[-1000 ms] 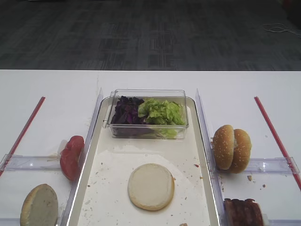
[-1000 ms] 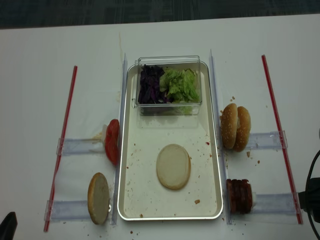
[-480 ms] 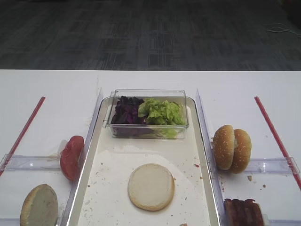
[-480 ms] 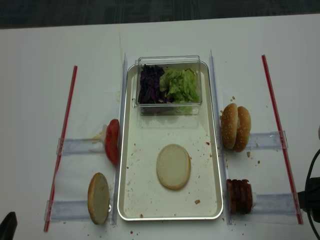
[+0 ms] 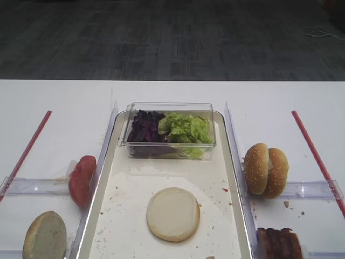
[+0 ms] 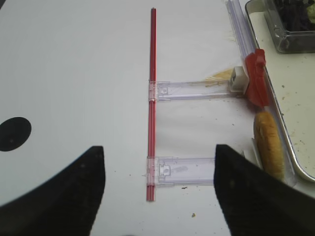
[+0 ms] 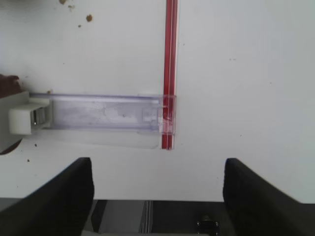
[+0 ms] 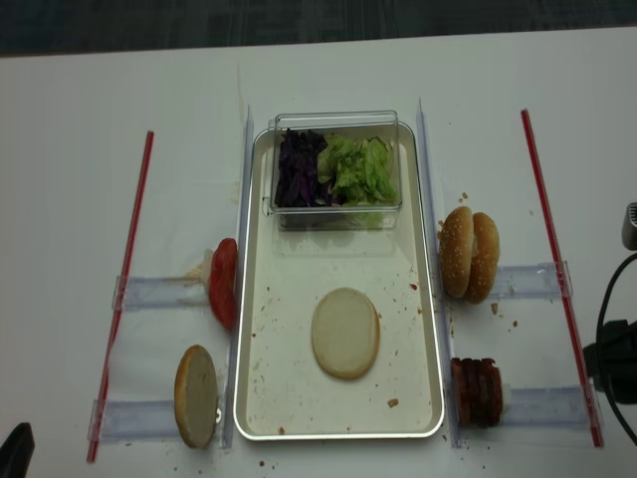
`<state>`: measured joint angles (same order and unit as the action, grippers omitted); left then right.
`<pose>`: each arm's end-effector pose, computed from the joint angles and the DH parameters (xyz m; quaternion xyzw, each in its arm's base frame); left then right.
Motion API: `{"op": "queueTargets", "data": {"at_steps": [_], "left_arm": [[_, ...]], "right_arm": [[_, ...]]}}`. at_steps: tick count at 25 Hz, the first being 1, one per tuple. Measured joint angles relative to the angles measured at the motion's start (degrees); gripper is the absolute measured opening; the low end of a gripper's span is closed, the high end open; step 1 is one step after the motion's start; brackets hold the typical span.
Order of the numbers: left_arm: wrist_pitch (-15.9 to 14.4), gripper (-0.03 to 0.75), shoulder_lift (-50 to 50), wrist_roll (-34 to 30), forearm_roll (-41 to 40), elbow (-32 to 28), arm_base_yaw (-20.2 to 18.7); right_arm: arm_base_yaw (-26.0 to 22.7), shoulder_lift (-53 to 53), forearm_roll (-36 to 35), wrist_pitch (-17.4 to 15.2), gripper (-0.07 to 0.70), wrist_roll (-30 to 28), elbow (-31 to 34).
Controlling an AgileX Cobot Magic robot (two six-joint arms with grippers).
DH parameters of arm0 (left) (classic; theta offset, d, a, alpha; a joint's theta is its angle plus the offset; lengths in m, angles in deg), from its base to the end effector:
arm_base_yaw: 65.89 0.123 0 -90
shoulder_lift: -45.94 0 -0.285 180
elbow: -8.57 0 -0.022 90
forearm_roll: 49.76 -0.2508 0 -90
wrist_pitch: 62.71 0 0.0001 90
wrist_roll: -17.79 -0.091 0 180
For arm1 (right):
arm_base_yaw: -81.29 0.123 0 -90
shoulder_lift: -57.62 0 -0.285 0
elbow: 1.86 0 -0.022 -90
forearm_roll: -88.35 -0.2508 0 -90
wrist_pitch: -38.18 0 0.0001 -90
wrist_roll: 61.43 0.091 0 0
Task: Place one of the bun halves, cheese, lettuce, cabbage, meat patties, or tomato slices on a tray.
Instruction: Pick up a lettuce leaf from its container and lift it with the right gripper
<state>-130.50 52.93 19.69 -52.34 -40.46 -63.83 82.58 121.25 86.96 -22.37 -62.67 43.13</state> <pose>-0.0118 0.0034 0.2655 -0.0328 0.8813 0.0231 0.4708 0.1350 0.0050 0.2297 -0.0170 0.9953 0.0111 0.0944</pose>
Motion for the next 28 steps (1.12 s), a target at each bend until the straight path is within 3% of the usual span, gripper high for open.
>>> {"op": "queueTargets", "data": {"at_steps": [7,12,15,23,28], "left_arm": [[0.0,0.470,0.0,0.0,0.0,0.0,0.0],[0.0,0.470,0.0,0.0,0.0,0.0,0.0],[0.0,0.470,0.0,0.0,0.0,0.0,0.0],[0.0,0.470,0.0,0.0,0.0,0.0,0.0],[0.0,0.470,0.0,0.0,0.0,0.0,0.0]], "right_arm": [[0.0,18.3,0.0,3.2,0.580,-0.5,-11.7],[0.0,32.1,0.0,3.2,0.580,-1.7,-25.8],[0.0,39.8,0.0,2.1,0.580,-1.8,-34.7],[0.0,56.8,0.1,-5.1,0.580,-1.8,-57.7],[0.0,61.1,0.1,-7.4,0.580,-1.8,-64.4]]}}
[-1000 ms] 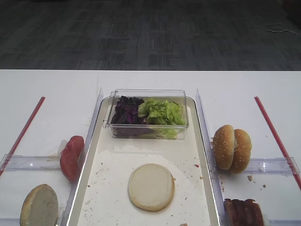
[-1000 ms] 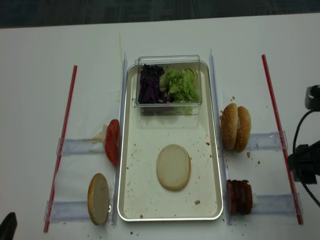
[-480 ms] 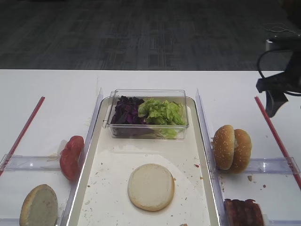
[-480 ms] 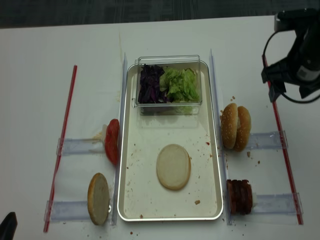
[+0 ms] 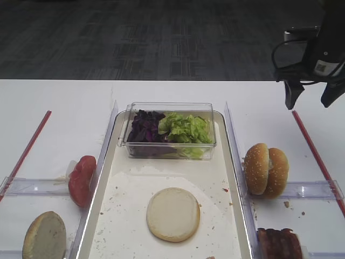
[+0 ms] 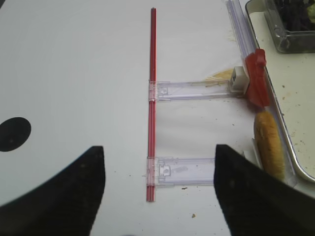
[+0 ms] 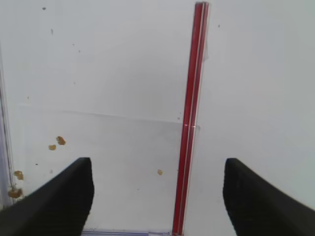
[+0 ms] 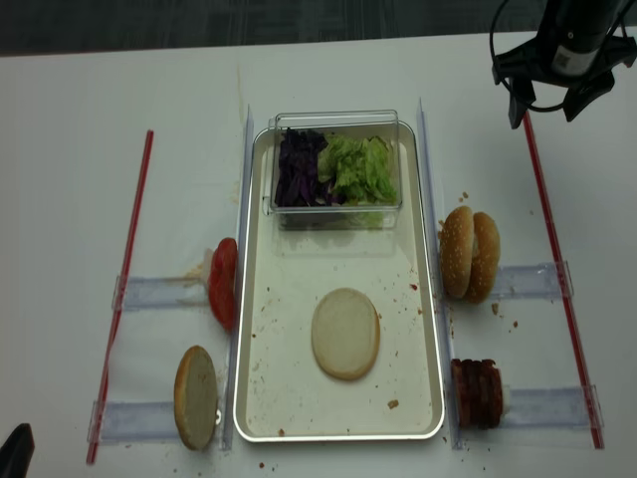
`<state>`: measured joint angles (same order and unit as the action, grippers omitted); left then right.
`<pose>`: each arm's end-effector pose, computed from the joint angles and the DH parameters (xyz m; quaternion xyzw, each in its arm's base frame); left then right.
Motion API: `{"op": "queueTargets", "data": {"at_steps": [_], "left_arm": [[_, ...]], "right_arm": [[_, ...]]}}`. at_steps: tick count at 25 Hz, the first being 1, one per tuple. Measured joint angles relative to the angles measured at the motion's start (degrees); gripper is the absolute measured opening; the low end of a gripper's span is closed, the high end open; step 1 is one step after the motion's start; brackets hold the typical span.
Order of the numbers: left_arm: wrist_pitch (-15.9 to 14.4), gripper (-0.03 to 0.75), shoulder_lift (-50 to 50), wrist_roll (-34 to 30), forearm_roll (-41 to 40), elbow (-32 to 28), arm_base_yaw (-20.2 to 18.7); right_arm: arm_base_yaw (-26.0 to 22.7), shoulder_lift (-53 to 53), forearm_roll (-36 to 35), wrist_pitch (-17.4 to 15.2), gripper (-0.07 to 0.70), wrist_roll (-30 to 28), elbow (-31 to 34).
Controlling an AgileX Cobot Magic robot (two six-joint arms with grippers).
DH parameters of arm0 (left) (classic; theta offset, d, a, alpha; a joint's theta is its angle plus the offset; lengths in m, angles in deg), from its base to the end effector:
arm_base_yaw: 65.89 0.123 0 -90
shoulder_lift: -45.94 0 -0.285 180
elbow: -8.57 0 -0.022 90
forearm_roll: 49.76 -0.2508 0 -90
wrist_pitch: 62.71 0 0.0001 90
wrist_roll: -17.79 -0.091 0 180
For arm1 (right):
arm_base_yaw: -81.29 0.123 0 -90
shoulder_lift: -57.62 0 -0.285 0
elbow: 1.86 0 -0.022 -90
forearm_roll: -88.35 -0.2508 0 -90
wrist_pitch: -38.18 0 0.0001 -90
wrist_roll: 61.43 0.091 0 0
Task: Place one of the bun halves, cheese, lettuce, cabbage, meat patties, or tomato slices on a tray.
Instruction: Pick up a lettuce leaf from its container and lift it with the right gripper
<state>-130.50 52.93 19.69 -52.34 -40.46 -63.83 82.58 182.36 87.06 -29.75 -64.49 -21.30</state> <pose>-0.0118 0.0034 0.2655 -0.0328 0.8813 0.0231 0.4708 0.4206 0.0114 0.2219 -0.0343 0.9976 0.0098 0.0592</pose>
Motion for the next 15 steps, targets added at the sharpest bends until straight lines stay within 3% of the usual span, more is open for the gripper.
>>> {"op": "queueTargets", "data": {"at_steps": [7,11,15], "left_arm": [[0.0,0.470,0.0,0.0,0.0,0.0,0.0],[0.0,0.470,0.0,0.0,0.0,0.0,0.0],[0.0,0.470,0.0,0.0,0.0,0.0,0.0]], "right_arm": [[0.0,0.6,-0.4,-0.2,0.580,0.4,-0.7],[0.0,0.6,-6.3,-0.2,0.580,0.4,-1.1],[3.3,0.6,-8.6,0.0,0.580,-0.3,-1.1]]}}
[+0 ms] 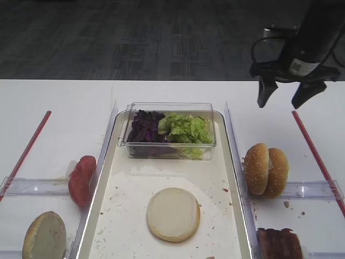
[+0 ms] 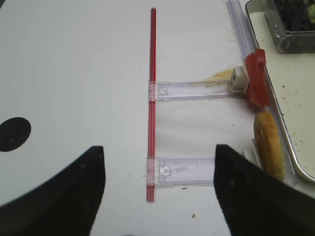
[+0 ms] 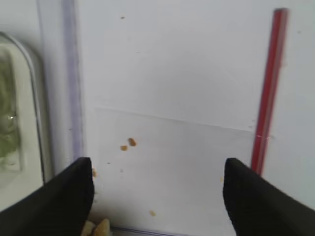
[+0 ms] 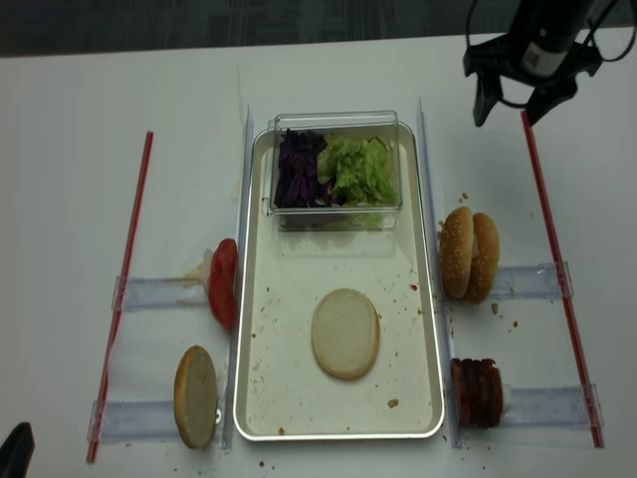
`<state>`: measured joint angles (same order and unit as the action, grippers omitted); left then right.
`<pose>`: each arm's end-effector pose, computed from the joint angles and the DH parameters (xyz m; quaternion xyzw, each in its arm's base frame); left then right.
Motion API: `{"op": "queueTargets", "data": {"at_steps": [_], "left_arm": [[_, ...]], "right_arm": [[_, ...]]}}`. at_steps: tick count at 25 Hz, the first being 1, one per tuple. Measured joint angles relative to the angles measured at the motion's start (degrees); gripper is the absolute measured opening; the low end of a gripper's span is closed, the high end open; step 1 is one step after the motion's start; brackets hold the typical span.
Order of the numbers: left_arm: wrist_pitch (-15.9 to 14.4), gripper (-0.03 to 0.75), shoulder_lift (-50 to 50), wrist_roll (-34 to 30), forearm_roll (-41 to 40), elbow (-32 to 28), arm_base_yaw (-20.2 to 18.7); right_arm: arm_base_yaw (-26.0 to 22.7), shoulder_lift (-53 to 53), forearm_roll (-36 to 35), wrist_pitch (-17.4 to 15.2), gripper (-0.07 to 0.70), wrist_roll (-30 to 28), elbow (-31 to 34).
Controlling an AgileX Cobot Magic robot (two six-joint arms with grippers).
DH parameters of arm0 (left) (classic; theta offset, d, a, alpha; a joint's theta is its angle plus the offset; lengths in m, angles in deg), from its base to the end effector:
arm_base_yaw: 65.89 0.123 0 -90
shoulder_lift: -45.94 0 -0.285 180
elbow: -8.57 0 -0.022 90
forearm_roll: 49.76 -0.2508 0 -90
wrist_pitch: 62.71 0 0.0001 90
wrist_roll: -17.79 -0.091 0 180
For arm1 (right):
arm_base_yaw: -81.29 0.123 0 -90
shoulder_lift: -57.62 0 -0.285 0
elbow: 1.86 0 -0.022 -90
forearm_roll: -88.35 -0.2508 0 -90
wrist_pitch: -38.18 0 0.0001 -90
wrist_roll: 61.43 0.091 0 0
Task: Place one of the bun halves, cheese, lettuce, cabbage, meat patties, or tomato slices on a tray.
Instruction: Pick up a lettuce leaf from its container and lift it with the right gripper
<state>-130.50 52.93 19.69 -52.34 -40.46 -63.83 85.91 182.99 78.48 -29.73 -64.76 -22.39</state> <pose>-0.0118 0.0034 0.2655 -0.0328 0.8813 0.0231 0.4708 0.4222 0.0486 0.2234 -0.0417 0.9938 0.0823 0.0621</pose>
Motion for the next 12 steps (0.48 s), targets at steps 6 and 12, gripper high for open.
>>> {"op": "queueTargets", "data": {"at_steps": [6,12], "left_arm": [[0.0,0.470,0.0,0.0,0.0,0.0,0.0],[0.0,0.470,0.0,0.0,0.0,0.0,0.0]], "right_arm": [[9.9,0.1,-0.6,2.4,0.580,-0.1,-0.8],[19.6,0.1,-0.8,5.7,0.580,-0.1,-1.6]]}}
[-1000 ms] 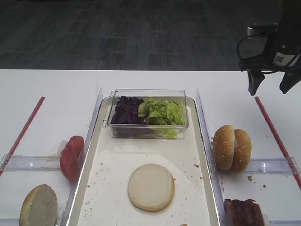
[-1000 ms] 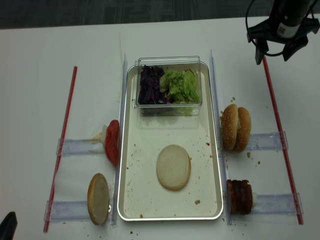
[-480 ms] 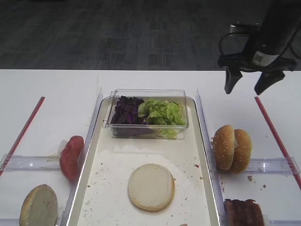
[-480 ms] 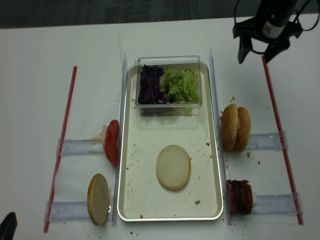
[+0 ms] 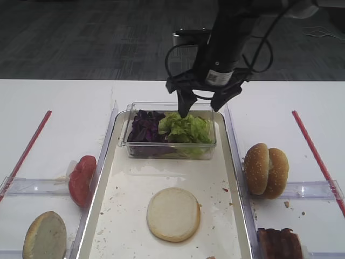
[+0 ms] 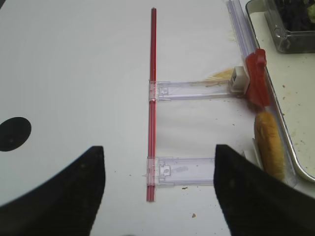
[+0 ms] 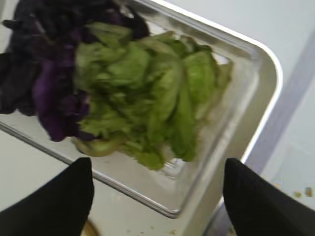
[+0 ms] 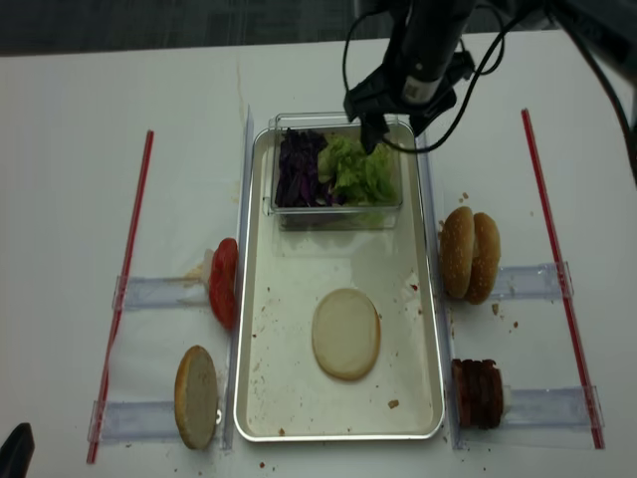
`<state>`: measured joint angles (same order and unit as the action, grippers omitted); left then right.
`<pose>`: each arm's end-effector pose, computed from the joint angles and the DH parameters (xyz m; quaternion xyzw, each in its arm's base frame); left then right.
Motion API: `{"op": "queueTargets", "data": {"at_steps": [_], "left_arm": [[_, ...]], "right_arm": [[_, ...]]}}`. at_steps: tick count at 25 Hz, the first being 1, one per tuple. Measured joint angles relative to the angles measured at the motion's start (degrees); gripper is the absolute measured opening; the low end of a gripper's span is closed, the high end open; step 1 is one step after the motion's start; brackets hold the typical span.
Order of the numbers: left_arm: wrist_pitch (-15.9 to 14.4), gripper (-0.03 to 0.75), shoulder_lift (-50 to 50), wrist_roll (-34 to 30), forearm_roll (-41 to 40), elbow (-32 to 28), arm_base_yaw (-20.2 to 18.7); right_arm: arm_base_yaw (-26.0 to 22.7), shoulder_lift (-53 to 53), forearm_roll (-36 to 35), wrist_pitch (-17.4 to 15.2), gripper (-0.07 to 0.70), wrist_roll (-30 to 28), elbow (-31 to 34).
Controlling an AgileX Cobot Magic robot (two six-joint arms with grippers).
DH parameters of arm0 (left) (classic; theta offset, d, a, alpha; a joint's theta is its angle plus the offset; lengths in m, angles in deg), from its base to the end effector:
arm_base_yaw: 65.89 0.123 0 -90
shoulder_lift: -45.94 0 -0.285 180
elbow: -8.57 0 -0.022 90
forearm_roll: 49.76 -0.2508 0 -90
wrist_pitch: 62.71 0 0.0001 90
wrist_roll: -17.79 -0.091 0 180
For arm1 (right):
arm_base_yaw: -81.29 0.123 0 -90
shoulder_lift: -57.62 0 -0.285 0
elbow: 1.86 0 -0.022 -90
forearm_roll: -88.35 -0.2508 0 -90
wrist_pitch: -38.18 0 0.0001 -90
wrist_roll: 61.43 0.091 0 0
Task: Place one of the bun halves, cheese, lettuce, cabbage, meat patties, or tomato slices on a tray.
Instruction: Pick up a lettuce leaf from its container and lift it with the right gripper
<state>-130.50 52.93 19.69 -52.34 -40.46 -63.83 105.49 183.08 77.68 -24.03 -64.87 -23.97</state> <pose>-0.0118 0.0034 0.2655 -0.0328 0.8813 0.0231 0.4708 0.3928 0.1929 0.2318 -0.2042 0.9670 0.1082 0.1074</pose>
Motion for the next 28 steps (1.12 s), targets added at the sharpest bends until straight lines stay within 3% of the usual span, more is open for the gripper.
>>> {"op": "queueTargets", "data": {"at_steps": [5,24,28], "left_arm": [[0.0,0.470,0.0,0.0,0.0,0.0,0.0],[0.0,0.470,0.0,0.0,0.0,0.0,0.0],[0.0,0.470,0.0,0.0,0.0,0.0,0.0]], "right_arm": [[3.6,0.6,-0.1,2.2,0.580,-0.1,0.0],[3.8,8.0,0.2,8.8,0.578,-2.8,0.0],[3.8,9.0,0.1,9.1,0.533,-2.9,0.0]]}}
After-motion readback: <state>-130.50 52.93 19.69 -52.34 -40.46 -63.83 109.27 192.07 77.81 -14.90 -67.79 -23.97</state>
